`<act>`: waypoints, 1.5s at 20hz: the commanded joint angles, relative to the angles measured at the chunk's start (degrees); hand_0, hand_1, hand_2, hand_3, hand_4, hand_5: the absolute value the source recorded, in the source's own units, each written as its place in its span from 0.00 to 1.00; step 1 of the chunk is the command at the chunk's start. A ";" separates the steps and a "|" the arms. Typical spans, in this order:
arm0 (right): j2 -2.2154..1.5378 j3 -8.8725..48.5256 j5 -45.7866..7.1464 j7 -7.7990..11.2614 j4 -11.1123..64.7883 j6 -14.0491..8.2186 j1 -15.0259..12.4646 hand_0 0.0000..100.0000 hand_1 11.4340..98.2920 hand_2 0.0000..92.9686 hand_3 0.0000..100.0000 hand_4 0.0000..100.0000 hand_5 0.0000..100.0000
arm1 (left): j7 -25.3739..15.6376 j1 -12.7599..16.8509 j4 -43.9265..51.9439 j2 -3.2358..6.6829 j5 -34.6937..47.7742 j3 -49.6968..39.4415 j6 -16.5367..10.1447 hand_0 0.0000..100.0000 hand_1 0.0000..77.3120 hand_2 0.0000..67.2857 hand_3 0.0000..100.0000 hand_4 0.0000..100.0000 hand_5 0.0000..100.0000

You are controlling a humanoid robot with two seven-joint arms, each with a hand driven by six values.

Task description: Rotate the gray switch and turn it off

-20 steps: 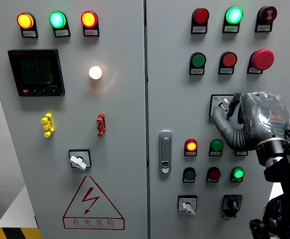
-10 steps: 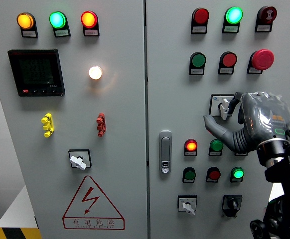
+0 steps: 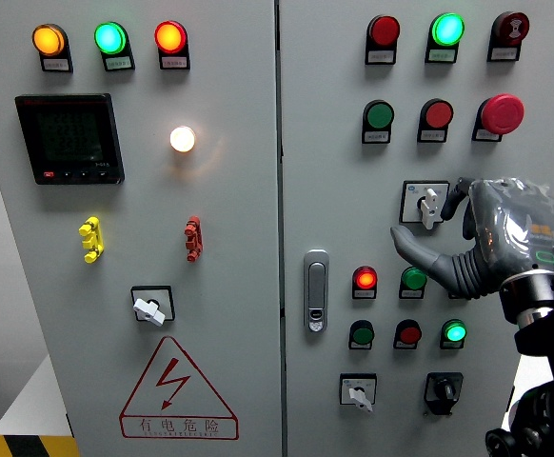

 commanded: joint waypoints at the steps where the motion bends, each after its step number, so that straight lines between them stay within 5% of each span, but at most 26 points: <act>1: 0.00 0.23 0.00 0.09 1.47 0.01 -1.10 0.00 0.18 0.67 0.88 1.00 0.98 | 0.00 -0.05 0.00 0.00 0.00 0.00 0.00 0.34 0.00 0.18 0.22 0.12 0.12; 4: 0.00 0.23 0.00 0.09 3.84 0.01 -2.07 0.00 0.18 0.67 0.89 1.00 0.98 | 0.00 0.04 0.00 0.00 0.00 0.00 0.00 0.34 0.00 0.18 0.22 0.12 0.12; 7: -0.09 0.23 0.09 0.09 7.09 0.01 -4.09 0.00 0.18 0.60 0.88 0.78 0.99 | 0.00 -0.05 0.00 0.00 0.00 0.00 0.00 0.35 0.00 0.18 0.22 0.12 0.12; 11: -0.09 0.14 0.27 0.44 12.19 0.10 -7.60 0.00 0.19 0.46 0.57 0.47 0.76 | 0.00 -0.05 0.00 0.00 0.00 0.00 0.00 0.35 0.00 0.18 0.22 0.12 0.12; 15: -0.09 0.23 0.44 0.62 16.76 0.01 -10.86 0.00 0.21 0.34 0.37 0.26 0.55 | 0.00 -0.05 0.00 0.00 0.00 0.09 0.00 0.34 0.00 0.18 0.22 0.12 0.12; 17: -0.17 0.23 0.62 1.49 18.26 0.01 -11.48 0.00 0.21 0.28 0.27 0.16 0.36 | 0.00 -0.05 0.00 0.00 0.00 0.09 0.00 0.34 0.00 0.18 0.22 0.12 0.12; 19: -0.17 0.31 0.36 4.21 19.93 -0.08 -12.18 0.00 0.21 0.27 0.23 0.13 0.29 | 0.00 -0.05 0.00 0.00 0.00 0.09 0.00 0.34 0.00 0.18 0.22 0.12 0.12; 26: -0.17 1.11 0.27 5.45 23.71 -0.08 -15.26 0.00 0.24 0.17 0.16 0.11 0.22 | 0.00 -0.05 0.00 0.00 0.00 0.09 0.00 0.34 0.00 0.18 0.22 0.12 0.12; 30: -0.17 1.19 -1.31 8.25 23.89 -2.00 -15.87 0.00 0.25 0.16 0.15 0.11 0.15 | 0.00 -0.05 0.00 0.00 0.00 0.09 0.00 0.34 0.00 0.18 0.22 0.12 0.12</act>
